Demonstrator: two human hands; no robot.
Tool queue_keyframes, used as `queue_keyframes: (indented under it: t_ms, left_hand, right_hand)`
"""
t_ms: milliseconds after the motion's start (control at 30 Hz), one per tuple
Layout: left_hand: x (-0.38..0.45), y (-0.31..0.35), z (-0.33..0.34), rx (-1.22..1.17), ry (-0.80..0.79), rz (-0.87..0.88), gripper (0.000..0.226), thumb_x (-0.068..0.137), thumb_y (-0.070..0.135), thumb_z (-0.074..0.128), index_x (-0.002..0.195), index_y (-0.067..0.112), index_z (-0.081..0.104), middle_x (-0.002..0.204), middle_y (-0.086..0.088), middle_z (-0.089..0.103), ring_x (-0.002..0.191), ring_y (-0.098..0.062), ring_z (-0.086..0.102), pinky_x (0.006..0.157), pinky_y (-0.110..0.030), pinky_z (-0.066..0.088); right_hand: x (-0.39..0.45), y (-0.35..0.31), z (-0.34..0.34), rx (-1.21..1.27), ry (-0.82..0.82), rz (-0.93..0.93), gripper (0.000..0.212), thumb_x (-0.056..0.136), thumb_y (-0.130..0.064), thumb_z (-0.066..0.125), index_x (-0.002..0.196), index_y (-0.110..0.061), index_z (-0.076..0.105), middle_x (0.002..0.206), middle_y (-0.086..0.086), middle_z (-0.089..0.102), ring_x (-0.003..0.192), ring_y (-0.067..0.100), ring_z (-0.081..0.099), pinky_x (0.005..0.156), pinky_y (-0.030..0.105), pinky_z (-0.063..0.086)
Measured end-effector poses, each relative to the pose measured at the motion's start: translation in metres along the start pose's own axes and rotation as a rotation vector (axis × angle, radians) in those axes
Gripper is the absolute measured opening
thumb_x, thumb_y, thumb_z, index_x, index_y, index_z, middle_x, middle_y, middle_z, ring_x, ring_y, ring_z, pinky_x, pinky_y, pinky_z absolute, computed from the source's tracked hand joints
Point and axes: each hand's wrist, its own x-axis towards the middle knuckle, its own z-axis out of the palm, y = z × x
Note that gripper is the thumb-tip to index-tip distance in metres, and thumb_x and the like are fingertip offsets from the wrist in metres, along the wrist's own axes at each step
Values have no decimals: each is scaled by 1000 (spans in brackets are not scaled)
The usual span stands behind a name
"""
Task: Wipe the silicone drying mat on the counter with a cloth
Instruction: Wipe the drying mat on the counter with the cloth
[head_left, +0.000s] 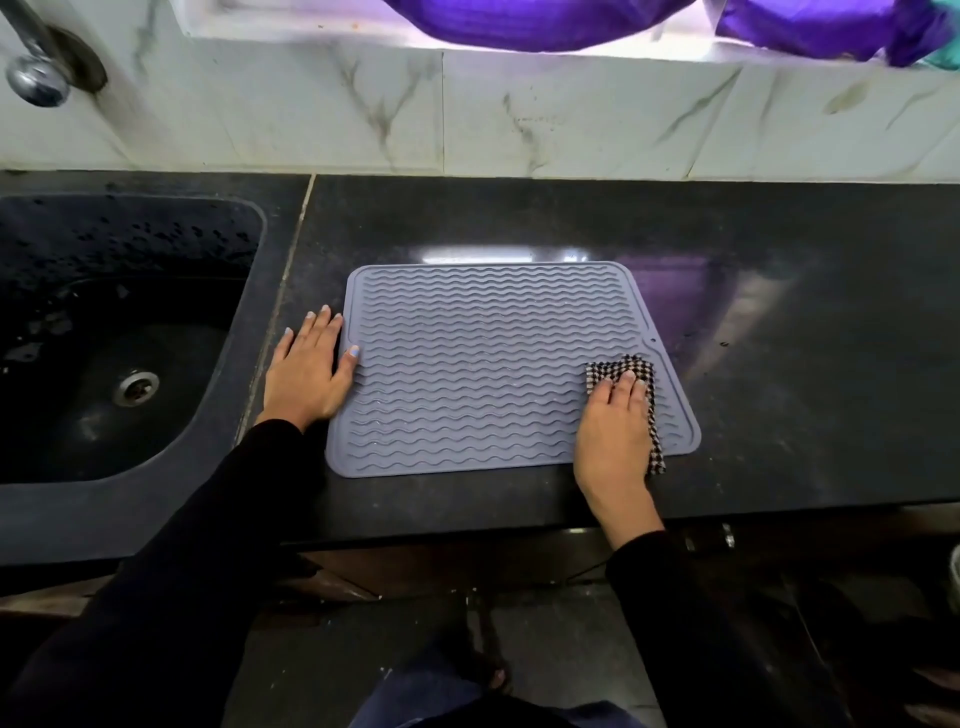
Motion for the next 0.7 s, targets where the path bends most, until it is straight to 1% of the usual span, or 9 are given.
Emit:
queue_keyframes:
  t_ms: [67,200,300,367,433,500,600,667,700]
  left_hand:
    - [0,0,0,9,-1,1,69,88,51,18,145,12,27,155,-6,20,144,-18,12,117,-40,5]
    - [0,2,-1,5,-1,4,69,88,50,18,145,12,27,155,-6,20,144,-19,12,117,-40,6]
    - [-1,4,-3,7,-1,9,70,87,50,17,145,11,27,155,-6,19,144,-19,12,117,-40,5]
    - [-1,4,-4,4,-2,13,70,87,50,17,145,11,27,155,-7,20,144,-19,13,117,-41,6]
    - [-1,3,-4,-4,-3,10,71,87,50,18,144,10,28,155,-7,20,144,-20,13,117,-42,6]
    - [0,2,-3,-2,-3,3,72,86,50,18,144,10,28,155,-7,20,144,-20,14,117,-41,6]
    - [0,1,-1,7,-10,-2,71,86,50,18,145,11,27,155,-6,19,144,-19,13,117,-40,5]
    - [1,0,0,8,-12,0,71,87,50,18,146,11,26,155,-6,19,144,-19,12,117,-40,5]
    - [1,0,0,10,-13,0,71,87,50,17,146,12,25,156,-6,18,144,-19,11,117,-39,4]
  right_hand:
    - [1,0,11,-54,36,-6,49,97,-3,24,145,3,15,153,28,10,143,38,9,118,41,11]
    - [4,2,10,-126,26,-30,49,97,-2,26,144,3,17,152,28,12,142,38,12,118,41,14]
    - [11,4,-12,-82,3,-48,41,93,0,36,134,3,37,144,26,33,134,37,32,108,39,31]
    - [27,14,-33,121,-36,-21,29,91,-4,42,118,0,53,126,22,53,117,36,50,95,38,41]
    - [48,29,-57,435,-103,122,27,91,-13,45,110,-4,62,117,23,60,110,38,55,88,33,43]
    - [63,36,-68,653,-22,250,28,90,-15,44,106,-5,65,112,25,62,108,39,56,82,31,41]
    - [68,16,-54,445,143,173,29,89,-5,43,113,0,59,117,23,59,110,39,54,90,38,43]
    - [66,2,-28,283,110,48,36,89,-3,43,124,1,49,130,22,50,121,36,46,101,38,37]
    - [66,-2,-14,195,70,-5,43,90,-4,42,133,2,41,141,21,40,130,35,36,109,38,30]
